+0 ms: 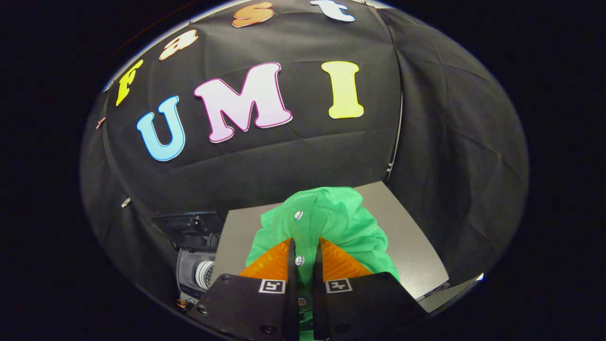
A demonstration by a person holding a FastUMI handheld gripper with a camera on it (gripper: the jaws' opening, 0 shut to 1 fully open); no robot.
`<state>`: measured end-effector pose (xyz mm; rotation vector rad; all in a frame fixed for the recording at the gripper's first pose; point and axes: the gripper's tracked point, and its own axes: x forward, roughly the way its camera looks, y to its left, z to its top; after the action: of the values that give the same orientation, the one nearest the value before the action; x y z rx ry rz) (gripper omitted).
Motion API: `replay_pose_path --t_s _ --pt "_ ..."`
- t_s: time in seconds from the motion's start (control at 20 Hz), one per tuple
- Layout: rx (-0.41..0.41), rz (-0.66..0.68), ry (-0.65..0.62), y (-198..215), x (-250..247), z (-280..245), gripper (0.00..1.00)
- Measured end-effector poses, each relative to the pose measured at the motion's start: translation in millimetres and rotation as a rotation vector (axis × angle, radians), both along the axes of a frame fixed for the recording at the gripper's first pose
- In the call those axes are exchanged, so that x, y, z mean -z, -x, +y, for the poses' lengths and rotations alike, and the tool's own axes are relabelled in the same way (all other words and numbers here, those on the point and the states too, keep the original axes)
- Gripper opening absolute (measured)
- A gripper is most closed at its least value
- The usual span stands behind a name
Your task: Put the clothes into the washing machine and then close the washing machine lid.
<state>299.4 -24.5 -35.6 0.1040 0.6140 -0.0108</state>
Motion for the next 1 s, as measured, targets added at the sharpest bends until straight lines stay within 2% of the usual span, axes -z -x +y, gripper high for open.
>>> replay_pose_path --t_s 0.45,0.75,1.0 --pt "-0.062 -0.103 -0.032 19 -87 67 0.15" --pt "-0.138 -0.137 -0.042 32 -107 139 0.16" --pt "-0.221 -0.141 -0.086 43 -97 217 0.16"
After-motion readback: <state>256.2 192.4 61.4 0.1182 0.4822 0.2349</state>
